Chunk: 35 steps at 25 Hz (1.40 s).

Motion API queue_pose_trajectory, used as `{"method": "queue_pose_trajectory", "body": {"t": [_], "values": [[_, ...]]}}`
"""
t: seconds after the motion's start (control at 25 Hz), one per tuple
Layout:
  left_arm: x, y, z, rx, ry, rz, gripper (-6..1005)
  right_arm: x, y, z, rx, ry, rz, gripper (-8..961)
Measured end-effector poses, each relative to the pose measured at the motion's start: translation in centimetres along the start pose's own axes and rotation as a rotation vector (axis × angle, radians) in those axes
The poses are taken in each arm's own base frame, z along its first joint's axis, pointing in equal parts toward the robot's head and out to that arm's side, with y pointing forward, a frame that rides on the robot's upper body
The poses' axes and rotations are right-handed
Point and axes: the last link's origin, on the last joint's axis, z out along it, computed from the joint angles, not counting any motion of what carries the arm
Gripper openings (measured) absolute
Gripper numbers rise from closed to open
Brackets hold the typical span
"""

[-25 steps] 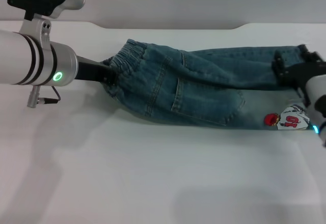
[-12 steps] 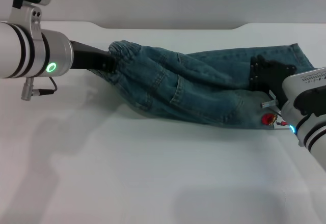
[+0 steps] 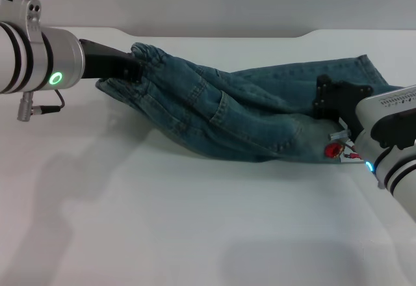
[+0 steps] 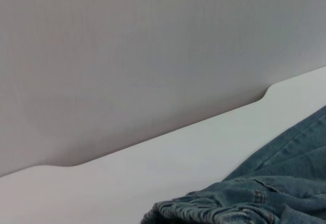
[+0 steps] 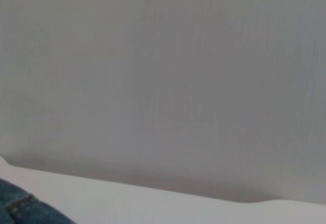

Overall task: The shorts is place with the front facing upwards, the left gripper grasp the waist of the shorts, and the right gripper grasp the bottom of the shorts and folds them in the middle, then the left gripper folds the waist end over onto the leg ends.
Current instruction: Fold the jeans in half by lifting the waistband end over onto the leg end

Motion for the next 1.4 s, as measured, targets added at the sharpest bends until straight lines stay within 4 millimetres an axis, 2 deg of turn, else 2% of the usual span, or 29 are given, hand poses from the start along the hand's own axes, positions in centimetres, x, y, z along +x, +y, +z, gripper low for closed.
{"method": "queue_pose_trajectory", "body": {"t": [0.32,0.64,0.84,1.4], "values": [[0.2,0.0,0.0,0.001,0.008,0.006,50,0.4,1.1,1.1,-0.084,0.058,0.044,-2],[0.6,0.0,-0.1,0.002,0.033,0.009,50,0.5,3.9,1.7,-0.189,0.131,0.096,-2],[0.9,0.1,-0.1,0.003,0.063,0.010,51,0.3,4.6,1.9,-0.215,0.146,0.143,-2],[2.7,2.4,-0.3,-0.047,0.173,0.050,51,-0.6,8.2,2.5,-0.338,0.204,0.184,-3]]}}
